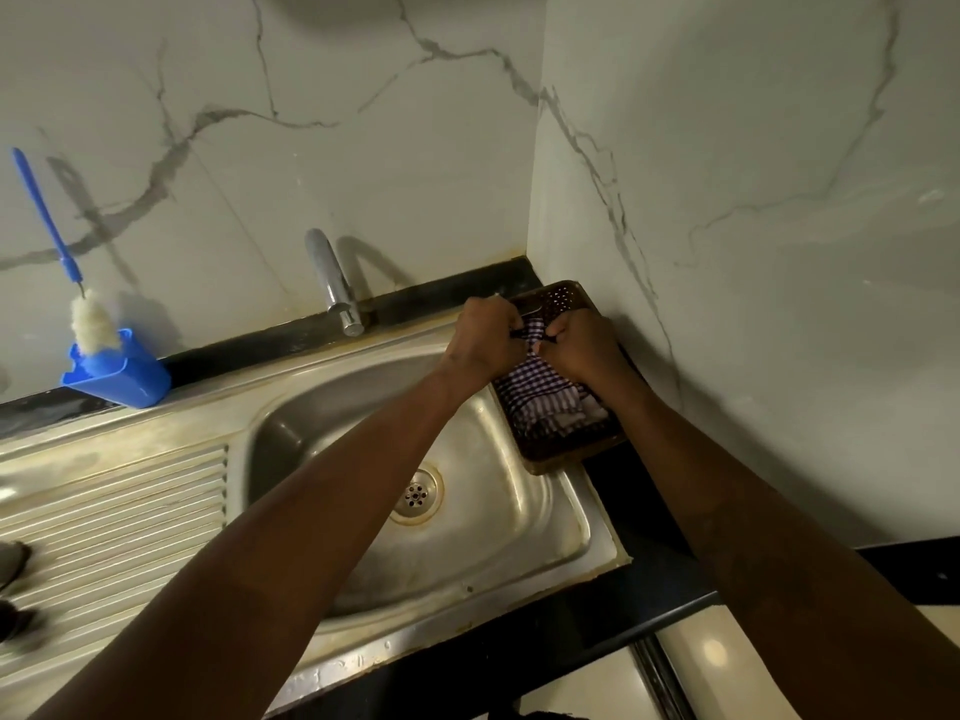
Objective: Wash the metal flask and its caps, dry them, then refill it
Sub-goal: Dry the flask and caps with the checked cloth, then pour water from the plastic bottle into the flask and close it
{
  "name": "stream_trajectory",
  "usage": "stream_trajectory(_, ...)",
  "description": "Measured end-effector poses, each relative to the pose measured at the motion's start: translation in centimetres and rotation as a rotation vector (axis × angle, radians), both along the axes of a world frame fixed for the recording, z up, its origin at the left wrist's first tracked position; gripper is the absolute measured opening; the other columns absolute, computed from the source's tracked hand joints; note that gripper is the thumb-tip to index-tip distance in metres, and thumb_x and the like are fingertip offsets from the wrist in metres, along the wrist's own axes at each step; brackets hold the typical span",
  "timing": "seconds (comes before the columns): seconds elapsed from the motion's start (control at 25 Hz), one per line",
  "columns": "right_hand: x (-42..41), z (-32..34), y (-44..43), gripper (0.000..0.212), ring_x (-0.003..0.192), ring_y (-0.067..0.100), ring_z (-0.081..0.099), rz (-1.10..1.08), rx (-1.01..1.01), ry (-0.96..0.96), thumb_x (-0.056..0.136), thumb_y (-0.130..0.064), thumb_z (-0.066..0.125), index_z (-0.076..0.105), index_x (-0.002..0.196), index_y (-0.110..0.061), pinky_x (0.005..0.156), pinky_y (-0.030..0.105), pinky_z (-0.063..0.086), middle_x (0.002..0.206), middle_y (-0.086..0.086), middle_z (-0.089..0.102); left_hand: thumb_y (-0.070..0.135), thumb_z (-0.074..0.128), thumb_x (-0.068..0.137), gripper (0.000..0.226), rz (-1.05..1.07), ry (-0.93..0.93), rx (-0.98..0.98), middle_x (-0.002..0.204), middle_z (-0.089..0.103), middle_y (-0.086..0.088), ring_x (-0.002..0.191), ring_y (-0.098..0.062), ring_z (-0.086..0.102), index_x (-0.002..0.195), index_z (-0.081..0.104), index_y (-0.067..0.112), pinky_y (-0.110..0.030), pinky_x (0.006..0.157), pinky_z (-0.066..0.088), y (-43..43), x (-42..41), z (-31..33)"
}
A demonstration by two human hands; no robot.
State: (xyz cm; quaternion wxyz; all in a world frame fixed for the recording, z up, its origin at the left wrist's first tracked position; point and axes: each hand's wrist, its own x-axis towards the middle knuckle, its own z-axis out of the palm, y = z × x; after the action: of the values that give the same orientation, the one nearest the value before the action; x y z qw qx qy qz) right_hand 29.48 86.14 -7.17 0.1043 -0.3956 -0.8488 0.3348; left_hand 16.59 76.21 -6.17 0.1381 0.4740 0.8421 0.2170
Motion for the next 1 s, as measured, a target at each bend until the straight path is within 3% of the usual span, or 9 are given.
stream_trajectory(0.2, -1.8, 1.9, -2.8, 0.014, 0.083, 0.009, 0.066, -0.005, 0.084, 0.105, 0.089, -0.026, 0.077, 0.075, 0.098, -0.016, 0.079, 0.026, 0.054, 0.092, -0.003, 0.073, 0.018, 0.079, 0.088, 0.003, 0.061, -0.035, 0.065, 0.084, 0.071, 0.003, 0.076, -0.012, 0.068, 0.089, 0.077, 0.016, -0.027, 0.072, 0.059, -3.8, -1.1, 1.2)
stream_trajectory(0.4, -4.4, 3.6, -7.8, 0.009, 0.085, 0.011, 0.069, 0.081, 0.124, 0.119, 0.087, -0.025, 0.077, 0.077, 0.093, -0.019, 0.082, 0.031, 0.058, 0.090, -0.004, 0.075, 0.028, 0.083, 0.084, 0.032, 0.130, 0.014, 0.048, 0.114, 0.075, -0.001, 0.104, -0.018, 0.070, 0.115, 0.077, 0.019, -0.037, 0.096, 0.057, -10.0, -3.2, 2.1)
stream_trajectory(0.64, -8.5, 4.2, -16.5, 0.003, 0.078, 0.009, 0.070, 0.246, 0.100, 0.142, 0.080, -0.023, 0.079, 0.077, 0.081, -0.023, 0.082, 0.034, 0.060, 0.079, -0.009, 0.074, 0.038, 0.085, 0.084, 0.029, 0.274, 0.037, 0.062, 0.110, 0.076, 0.000, 0.097, -0.020, 0.071, 0.108, 0.078, 0.023, -0.039, 0.087, 0.059, -20.7, -6.2, 3.0)
stream_trajectory(0.8, -11.9, 4.4, -23.1, 0.007, 0.078, 0.011, 0.069, 0.297, 0.066, 0.109, 0.081, -0.021, 0.077, 0.075, 0.076, -0.026, 0.078, 0.027, 0.055, 0.069, -0.015, 0.068, 0.037, 0.085, 0.084, 0.032, 0.407, 0.047, 0.077, 0.110, 0.077, -0.002, 0.102, -0.022, 0.070, 0.109, 0.079, 0.020, -0.041, 0.090, 0.059, -28.6, -7.8, 3.7)
stream_trajectory(1.0, -15.3, 4.5, -31.3, 0.006, 0.074, 0.010, 0.070, 0.396, -0.034, 0.155, 0.083, -0.025, 0.079, 0.077, 0.081, -0.020, 0.080, 0.033, 0.060, 0.077, -0.005, 0.075, 0.037, 0.084, 0.085, 0.027, 0.585, 0.057, 0.151, 0.109, 0.073, 0.001, 0.098, -0.017, 0.067, 0.106, 0.077, 0.020, -0.034, 0.084, 0.055, -38.2, -9.3, 4.2)
